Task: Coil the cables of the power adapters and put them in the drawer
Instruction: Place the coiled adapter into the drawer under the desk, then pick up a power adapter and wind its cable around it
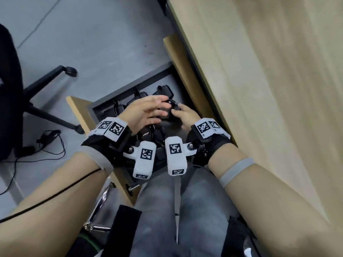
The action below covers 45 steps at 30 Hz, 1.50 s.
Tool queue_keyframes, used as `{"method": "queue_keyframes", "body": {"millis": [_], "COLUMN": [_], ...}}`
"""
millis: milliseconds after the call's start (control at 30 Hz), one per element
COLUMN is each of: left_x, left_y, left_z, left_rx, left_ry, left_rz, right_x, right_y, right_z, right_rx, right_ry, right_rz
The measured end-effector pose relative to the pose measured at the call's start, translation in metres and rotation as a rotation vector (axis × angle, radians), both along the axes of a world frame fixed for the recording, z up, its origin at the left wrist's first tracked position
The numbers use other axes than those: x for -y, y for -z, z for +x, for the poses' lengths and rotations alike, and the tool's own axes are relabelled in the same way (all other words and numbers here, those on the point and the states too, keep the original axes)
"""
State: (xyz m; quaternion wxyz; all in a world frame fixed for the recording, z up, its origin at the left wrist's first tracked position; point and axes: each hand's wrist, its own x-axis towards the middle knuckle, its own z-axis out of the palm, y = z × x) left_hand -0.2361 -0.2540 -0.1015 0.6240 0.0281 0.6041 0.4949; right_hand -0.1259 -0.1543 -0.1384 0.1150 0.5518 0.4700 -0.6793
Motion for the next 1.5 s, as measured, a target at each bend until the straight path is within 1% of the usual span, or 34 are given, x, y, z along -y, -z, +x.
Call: {"method": "queue_keyframes", "body": {"millis": [133,200,333,400,500,633,733,800,867,967,1067,1133,1200,1300,1367,1500], "left_x": [-0.039,-0.069,-0.142,-0.179,-0.239,-0.314,-0.363,-0.390,-0.411,-0.435,-0.449,-0.455,-0.459,-0.460,-0.455,-0.432], "left_y": [-0.052,-0.076,-0.115,-0.130,-0.144,-0.153,-0.144,-0.134,-0.122,-0.103,-0.092,-0.088,-0.084,-0.082,-0.087,-0.096], "left_z": [-0.002,0.004,0.030,0.048,0.080,0.121,0.144,0.155,0.163,0.169,0.171,0.171,0.171,0.171,0.174,0.183], "left_rx": [-0.033,-0.051,-0.050,-0.071,-0.112,-0.160,-0.206,-0.277,-0.340,-0.358,-0.404,-0.425,-0.402,-0.332,-0.316,-0.335], "left_ry": [-0.001,0.008,0.028,0.059,0.128,0.198,0.195,0.208,0.215,0.233,0.317,0.315,0.296,0.300,0.323,0.364], "left_rz": [0.125,0.198,0.299,0.318,0.326,0.308,0.266,0.219,0.164,0.107,0.042,-0.002,-0.010,-0.014,-0.010,0.016], "right_x": [-0.020,-0.043,-0.109,-0.145,-0.202,-0.275,-0.317,-0.339,-0.353,-0.365,-0.370,-0.373,-0.372,-0.367,-0.362,-0.347], "right_y": [-0.070,-0.103,-0.157,-0.176,-0.191,-0.197,-0.191,-0.180,-0.166,-0.144,-0.135,-0.135,-0.136,-0.137,-0.137,-0.141], "right_z": [0.004,0.012,0.044,0.065,0.101,0.147,0.168,0.176,0.179,0.183,0.185,0.187,0.188,0.191,0.195,0.203], "right_rx": [-0.208,-0.313,-0.405,-0.412,-0.400,-0.348,-0.295,-0.200,-0.121,-0.130,-0.240,-0.327,-0.389,-0.461,-0.449,-0.363], "right_ry": [0.073,0.097,0.190,0.247,0.308,0.393,0.518,0.548,0.554,0.524,0.492,0.500,0.503,0.533,0.553,0.513], "right_rz": [-0.175,-0.182,-0.069,-0.013,0.091,0.270,0.344,0.392,0.407,0.362,0.293,0.219,0.174,0.165,0.156,0.151]}}
